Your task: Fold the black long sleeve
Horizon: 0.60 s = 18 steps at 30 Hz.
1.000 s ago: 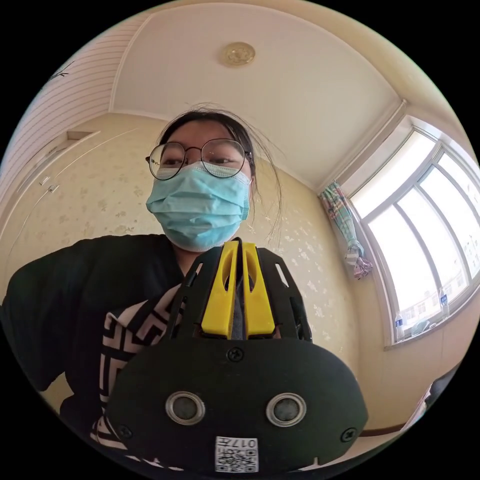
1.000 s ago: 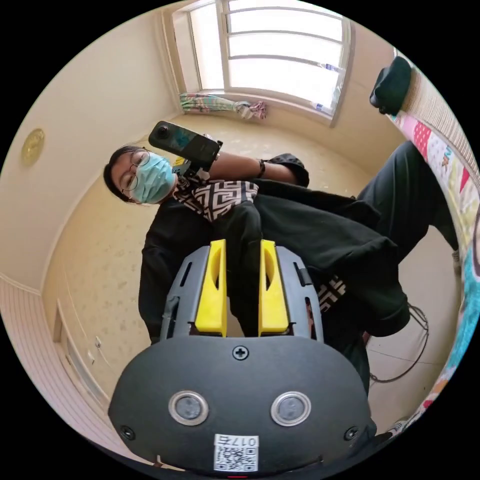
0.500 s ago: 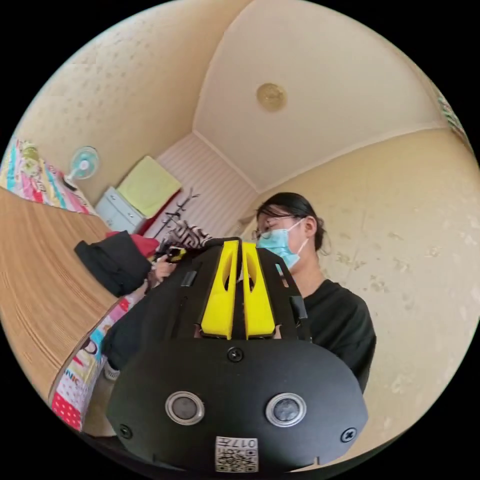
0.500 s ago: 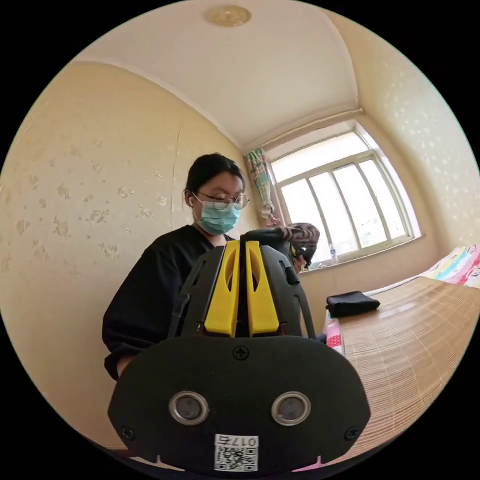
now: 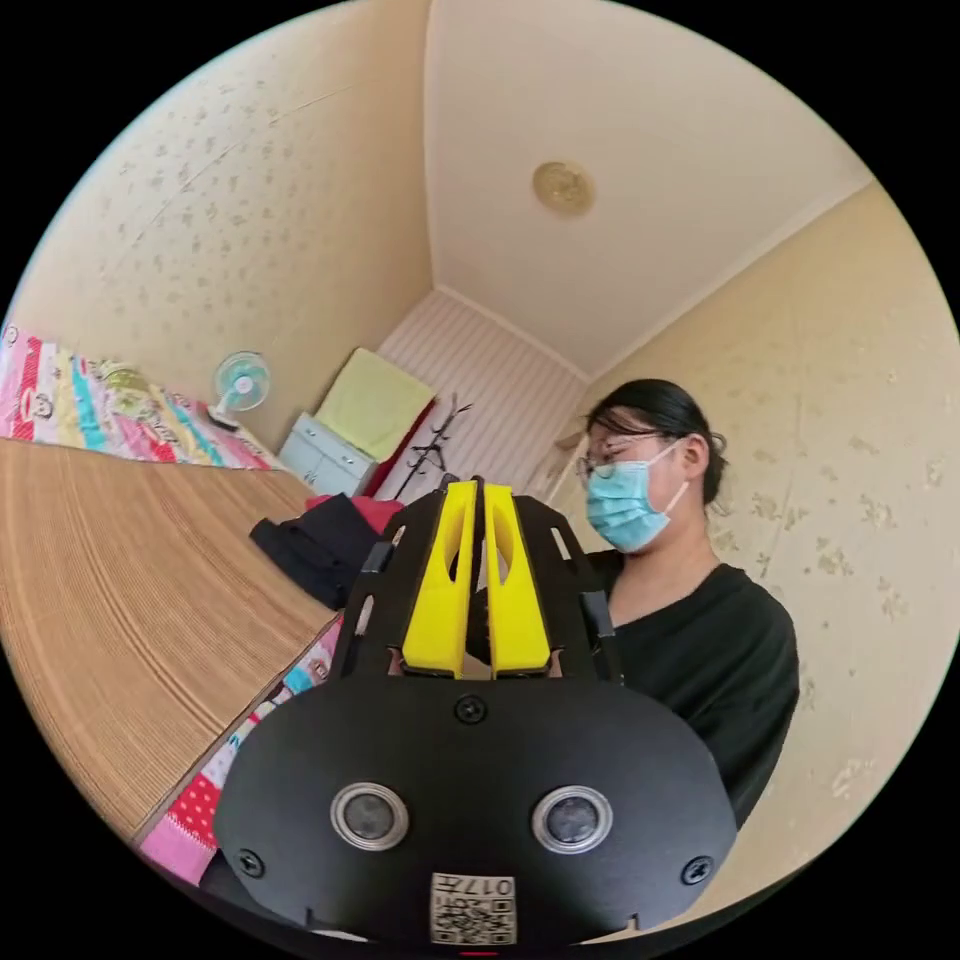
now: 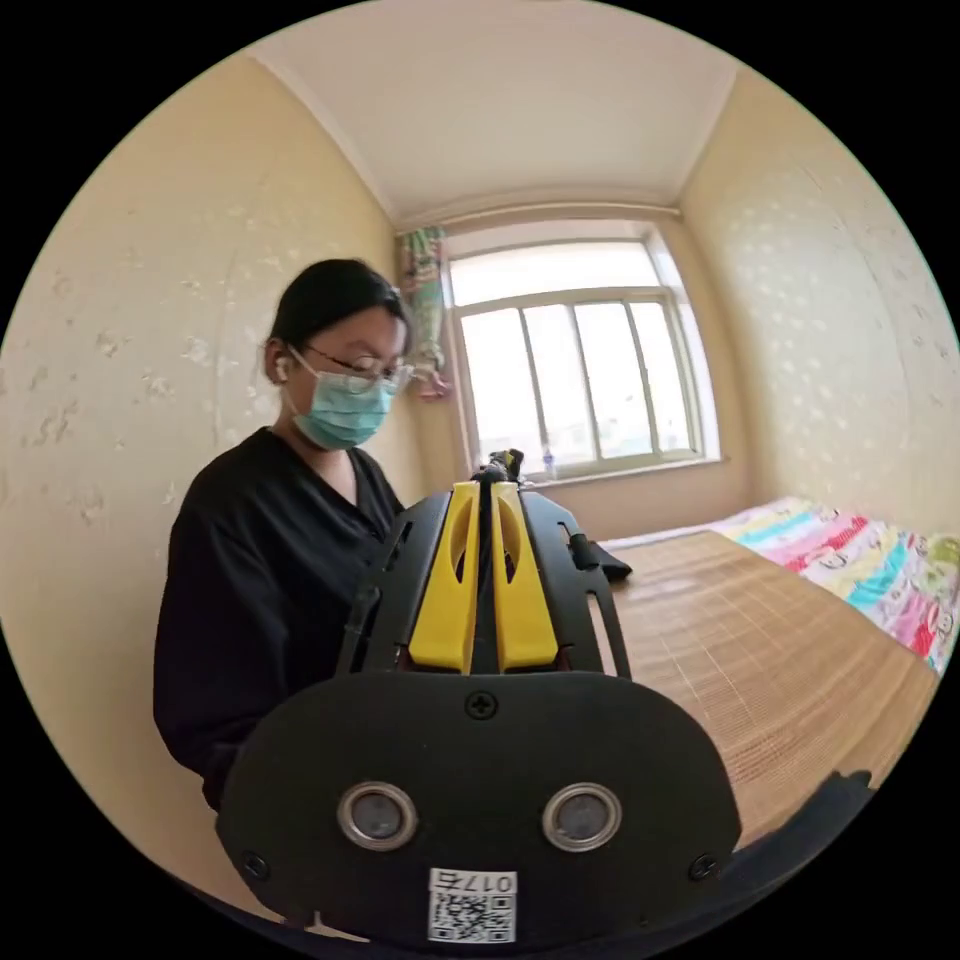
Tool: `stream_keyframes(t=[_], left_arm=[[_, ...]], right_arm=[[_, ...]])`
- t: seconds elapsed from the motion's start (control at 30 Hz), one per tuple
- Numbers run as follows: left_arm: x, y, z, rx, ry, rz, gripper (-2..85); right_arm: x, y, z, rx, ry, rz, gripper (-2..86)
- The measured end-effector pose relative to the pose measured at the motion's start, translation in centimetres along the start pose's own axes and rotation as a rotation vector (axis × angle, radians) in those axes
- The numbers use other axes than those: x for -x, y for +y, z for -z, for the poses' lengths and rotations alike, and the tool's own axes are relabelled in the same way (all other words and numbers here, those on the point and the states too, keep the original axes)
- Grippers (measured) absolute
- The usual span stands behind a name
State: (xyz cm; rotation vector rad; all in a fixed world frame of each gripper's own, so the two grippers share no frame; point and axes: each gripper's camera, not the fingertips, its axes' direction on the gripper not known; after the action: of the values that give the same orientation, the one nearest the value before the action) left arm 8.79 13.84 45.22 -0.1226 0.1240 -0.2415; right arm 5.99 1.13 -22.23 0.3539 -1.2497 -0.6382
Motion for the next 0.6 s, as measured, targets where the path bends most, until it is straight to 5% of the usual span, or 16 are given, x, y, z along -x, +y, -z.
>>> stream_keyframes(t=[0.17,0.27,0.47,0.6], left_arm=[[-5.5,-1.1,-2.8,-0.039,0.123,-0.19,-0.7],[-7.1,-1.5,-2.5,-0.1,-0.004,-0.181,-0.8],[-12.5,-4.7,-2.3,-0.191,0.036,-0.293,-0.8],[-12.5,-11.3,-1.3,-0.258,-0.134,-0.227,-0.8]], right_arm=[[1.1,1.0,0.2,-0.294,-0.282,0.159,1.9],[0.5,0.7,-1.5,-0.228,-0.188,0.025,1.9],[4.0,-1.1,-4.0,-0.321,-0.141,0.106,1.9],[4.7,-5.5,-6.7,-0.331,0.02,0.08,1.9]])
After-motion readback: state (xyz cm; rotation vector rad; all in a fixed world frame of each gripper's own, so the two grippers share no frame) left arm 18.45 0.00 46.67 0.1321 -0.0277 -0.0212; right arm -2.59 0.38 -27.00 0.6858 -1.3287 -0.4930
